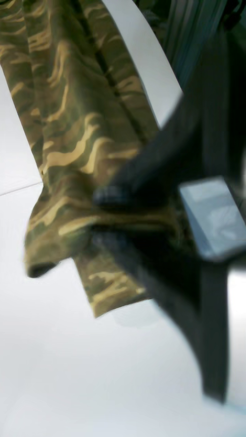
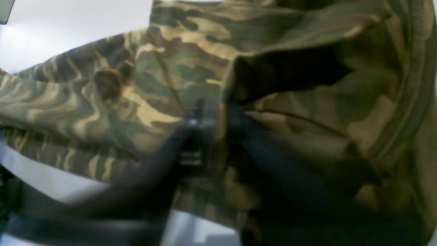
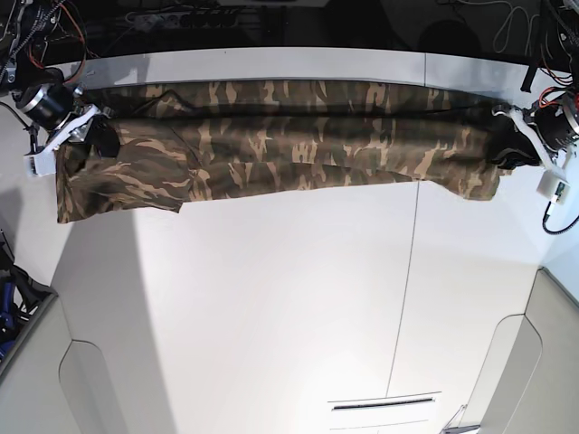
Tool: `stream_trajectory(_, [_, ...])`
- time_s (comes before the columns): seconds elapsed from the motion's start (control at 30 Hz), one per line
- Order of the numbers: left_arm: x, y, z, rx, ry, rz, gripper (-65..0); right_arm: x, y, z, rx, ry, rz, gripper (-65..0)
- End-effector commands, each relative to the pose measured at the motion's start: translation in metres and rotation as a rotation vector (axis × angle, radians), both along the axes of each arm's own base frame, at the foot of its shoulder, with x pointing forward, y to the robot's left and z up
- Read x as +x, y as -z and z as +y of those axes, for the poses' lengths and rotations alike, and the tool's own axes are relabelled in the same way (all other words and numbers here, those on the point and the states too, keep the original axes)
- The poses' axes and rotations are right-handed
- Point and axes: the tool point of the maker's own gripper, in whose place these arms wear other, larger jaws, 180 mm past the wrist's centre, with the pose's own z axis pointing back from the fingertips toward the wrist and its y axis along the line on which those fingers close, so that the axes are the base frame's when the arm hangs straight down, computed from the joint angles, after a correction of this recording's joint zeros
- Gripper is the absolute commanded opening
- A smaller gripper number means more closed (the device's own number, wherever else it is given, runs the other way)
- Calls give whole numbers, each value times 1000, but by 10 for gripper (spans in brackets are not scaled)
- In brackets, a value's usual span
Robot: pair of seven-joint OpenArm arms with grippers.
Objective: Fold the T-shirt properly
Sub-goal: 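Open both grippers and release the folded strip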
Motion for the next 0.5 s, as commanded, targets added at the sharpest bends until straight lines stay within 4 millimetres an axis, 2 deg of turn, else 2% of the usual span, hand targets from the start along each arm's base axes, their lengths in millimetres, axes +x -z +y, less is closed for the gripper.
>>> stream_trajectory(0.0, [6,-12,2,9,14,-40,-418,9,-12,-5,-5,5,-51,-392])
stream_trajectory(0.03, [7,-13,2,8,14,-43,-399,9,-13,-6,-5,9,-53,-375])
stream_trajectory(0.13, [9,-22,7,-13,-13,-75,-394,13,-20,-15,-14,32,-73,-376])
stream_trajectory(0.3, [8,-52,38,-65,-158,-192,-394,19,-48,-41,4,119,-163,-388])
stream_trajectory(0.37, [4,-59,48,-87,-213,-226,-393,20,-58,-49,-15,139,-189,-446])
stream_trajectory(0.47, [0,-62,52,-108,-246,-242,-302,25,-67,-49,1,134,-208,-640])
